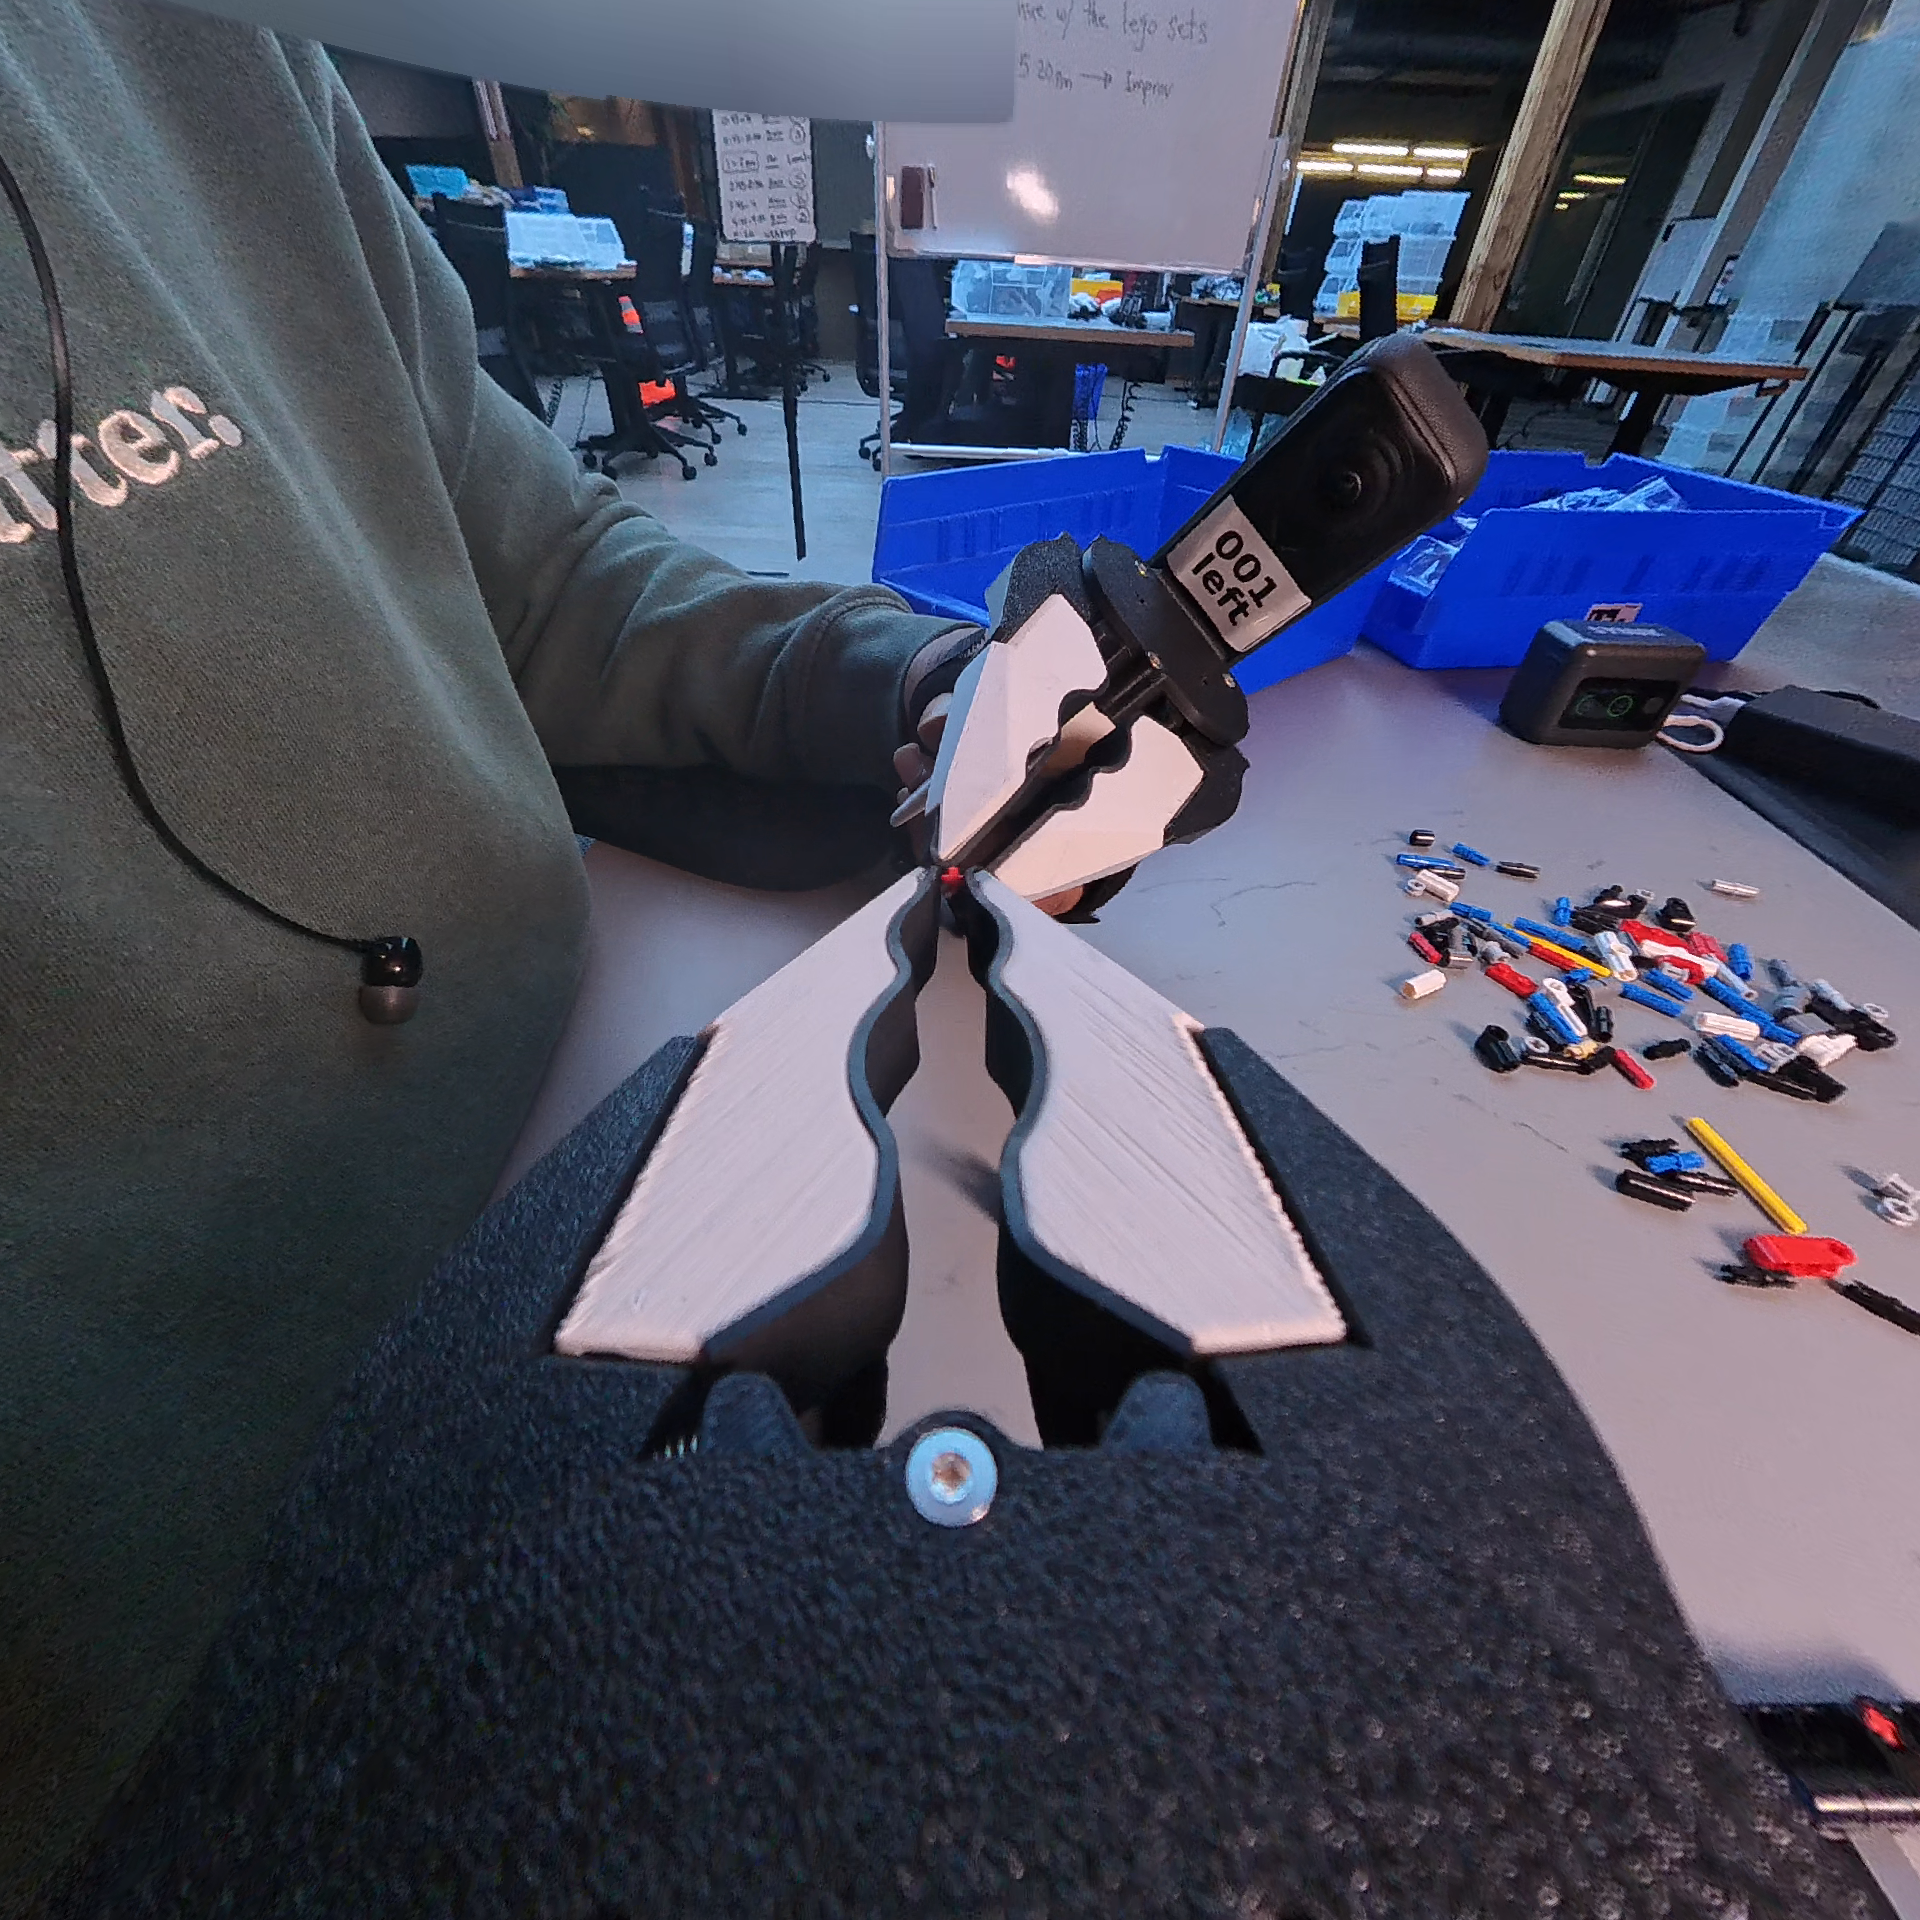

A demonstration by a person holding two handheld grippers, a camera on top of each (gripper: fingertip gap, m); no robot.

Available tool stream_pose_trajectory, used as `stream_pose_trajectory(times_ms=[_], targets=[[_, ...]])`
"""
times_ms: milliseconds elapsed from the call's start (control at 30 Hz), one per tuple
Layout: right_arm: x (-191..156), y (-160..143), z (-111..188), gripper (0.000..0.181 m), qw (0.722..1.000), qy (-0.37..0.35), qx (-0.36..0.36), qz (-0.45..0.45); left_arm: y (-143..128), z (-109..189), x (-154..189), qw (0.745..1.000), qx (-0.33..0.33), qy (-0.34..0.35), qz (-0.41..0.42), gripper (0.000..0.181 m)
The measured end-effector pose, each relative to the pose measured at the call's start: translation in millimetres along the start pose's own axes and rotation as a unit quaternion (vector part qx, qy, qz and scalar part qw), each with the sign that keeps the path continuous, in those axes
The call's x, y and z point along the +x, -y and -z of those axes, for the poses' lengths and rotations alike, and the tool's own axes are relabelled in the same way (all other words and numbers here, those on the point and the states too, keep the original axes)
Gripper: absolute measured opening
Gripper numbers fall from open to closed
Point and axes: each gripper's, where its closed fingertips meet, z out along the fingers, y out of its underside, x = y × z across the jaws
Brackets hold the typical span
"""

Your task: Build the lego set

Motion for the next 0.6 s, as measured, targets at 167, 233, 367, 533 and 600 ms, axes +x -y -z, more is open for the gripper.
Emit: stream_pose_trajectory(times_ms=[167,233,367,533,600], targets=[[7.1,-5.8,5.8,0.004,1.000,-0.011,-0.024,0.009,1.7,4.1,-7.3,0.999,-0.004,0.036,-0.013,0.007],[17.8,-14.6,16.7,0.004,0.998,-0.025,-0.051,0.008,-1.4,12.6,-18.5,0.995,-0.023,0.091,-0.032,0.017],[32.8,-41.3,30.0,0.004,0.992,-0.050,-0.119,0.014,-34.3,22.4,-53.4,0.957,-0.138,0.233,-0.102,0.029],[27.3,-66.3,21.2,0.004,0.983,-0.038,-0.176,0.029,-59.3,18.7,-86.0,0.901,-0.244,0.313,-0.172,0.033],[24.3,-73.4,19.6,0.004,0.981,-0.030,-0.190,0.032,-63.4,20.3,-93.2,0.889,-0.268,0.323,-0.185,0.026]])
